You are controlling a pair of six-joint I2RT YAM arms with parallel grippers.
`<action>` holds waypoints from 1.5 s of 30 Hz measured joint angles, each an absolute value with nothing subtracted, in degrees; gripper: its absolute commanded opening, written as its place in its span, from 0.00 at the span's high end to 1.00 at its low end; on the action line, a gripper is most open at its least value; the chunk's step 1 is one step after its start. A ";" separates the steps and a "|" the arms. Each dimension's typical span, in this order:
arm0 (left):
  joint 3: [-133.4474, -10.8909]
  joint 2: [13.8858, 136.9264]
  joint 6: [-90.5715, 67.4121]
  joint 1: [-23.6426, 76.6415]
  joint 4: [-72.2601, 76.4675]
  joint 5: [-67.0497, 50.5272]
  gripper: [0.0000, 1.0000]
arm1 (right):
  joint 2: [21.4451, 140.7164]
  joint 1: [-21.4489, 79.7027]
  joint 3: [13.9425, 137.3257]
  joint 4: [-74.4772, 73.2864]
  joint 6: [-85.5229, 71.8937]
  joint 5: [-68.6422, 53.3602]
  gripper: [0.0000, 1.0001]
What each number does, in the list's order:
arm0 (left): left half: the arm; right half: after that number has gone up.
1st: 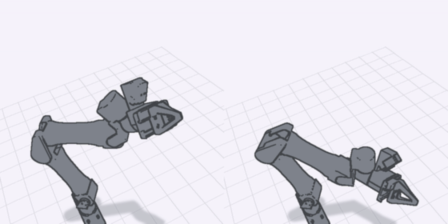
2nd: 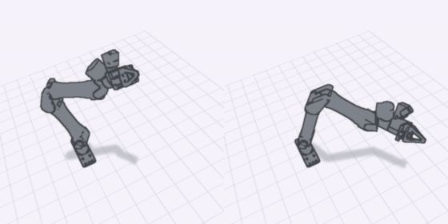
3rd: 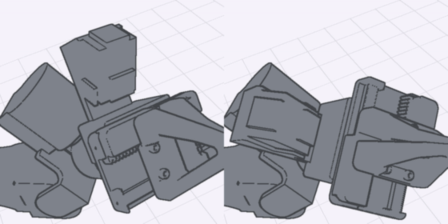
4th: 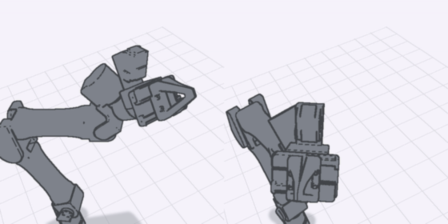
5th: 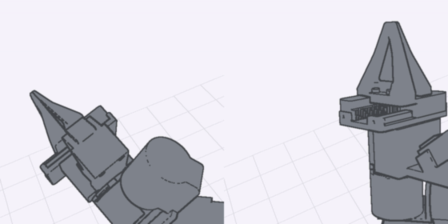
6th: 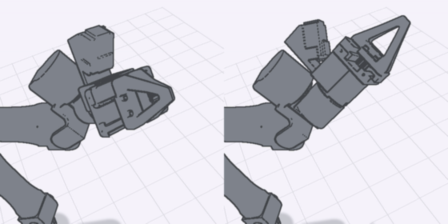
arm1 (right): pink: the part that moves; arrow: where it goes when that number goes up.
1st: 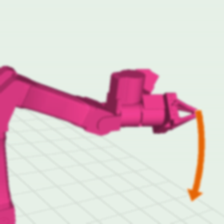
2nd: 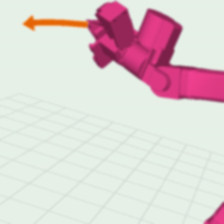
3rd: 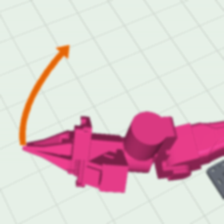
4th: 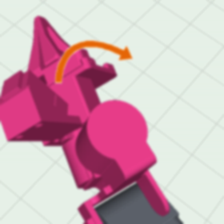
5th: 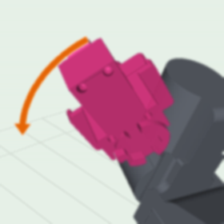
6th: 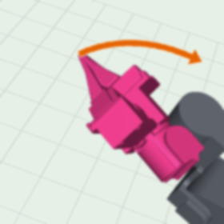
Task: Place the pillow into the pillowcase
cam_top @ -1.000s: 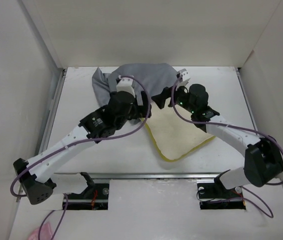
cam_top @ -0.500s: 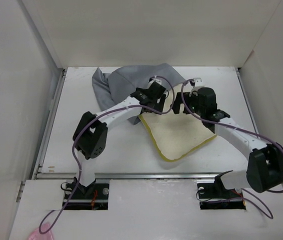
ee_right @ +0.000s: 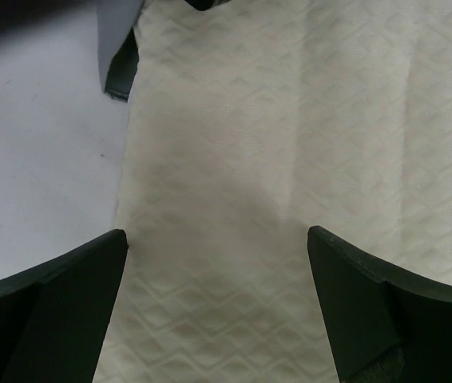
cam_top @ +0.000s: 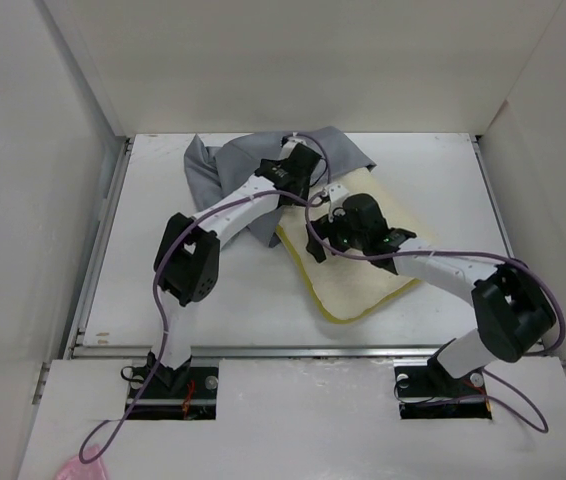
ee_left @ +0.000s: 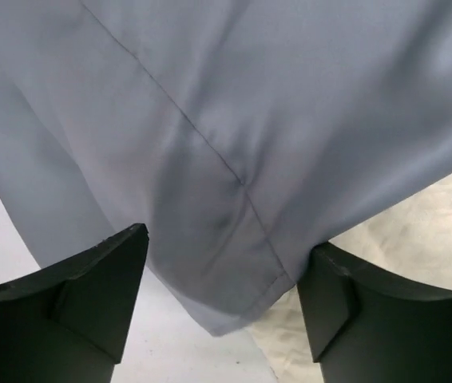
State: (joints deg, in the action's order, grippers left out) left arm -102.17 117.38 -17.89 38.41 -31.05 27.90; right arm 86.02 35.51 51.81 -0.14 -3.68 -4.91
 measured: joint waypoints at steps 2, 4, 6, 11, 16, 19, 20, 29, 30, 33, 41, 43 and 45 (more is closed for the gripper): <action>-102.85 118.02 -17.85 37.98 -31.11 27.94 0.49 | 86.65 35.51 52.31 0.05 -3.33 -4.71 0.00; -104.16 119.33 -18.02 37.71 -31.20 28.34 0.74 | 87.09 35.51 52.82 0.25 -3.18 -4.38 0.00; -104.88 120.49 -18.37 37.50 -31.05 28.71 0.96 | 87.50 35.75 53.12 0.62 -3.09 -4.36 0.00; -104.86 120.77 -18.04 37.36 -31.05 28.69 1.00 | 90.96 37.76 56.12 1.50 -2.13 -4.75 0.00; -102.32 118.02 -17.61 35.94 -29.93 27.83 1.00 | 97.84 39.51 61.23 3.73 -2.70 -2.39 0.13; -99.13 114.39 -17.17 35.64 -28.95 27.09 1.00 | 101.69 39.94 63.83 4.54 -3.88 1.43 0.58; -98.10 113.21 -17.02 35.66 -28.88 26.72 1.00 | 102.45 39.99 64.27 4.89 -4.47 2.68 0.70; -94.61 105.12 -14.83 38.39 -27.22 23.99 1.00 | 98.61 35.48 59.59 12.36 -10.59 -0.99 1.00; -94.96 104.42 -14.57 39.53 -27.20 23.94 1.00 | 96.75 34.22 58.83 12.67 -11.60 -2.13 1.00; -96.05 102.35 -13.91 43.72 -26.44 23.20 1.00 | 91.74 29.95 58.08 16.10 -15.79 -5.26 1.00; -96.57 94.11 -11.51 54.17 -24.93 21.10 1.00 | 87.68 26.85 58.11 30.89 -26.11 -8.86 1.00; -96.55 92.33 -11.42 55.37 -24.86 19.40 1.00 | 87.68 26.98 57.98 34.11 -28.45 -8.67 1.00; -96.29 91.02 -11.62 56.31 -24.29 17.72 1.00 | 87.72 27.00 56.88 38.30 -30.26 -7.68 1.00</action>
State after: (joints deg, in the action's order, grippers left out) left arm -96.29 91.02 -11.62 56.31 -24.29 17.72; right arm 87.72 27.00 56.88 38.30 -30.26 -7.68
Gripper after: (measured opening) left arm 0.014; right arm 0.044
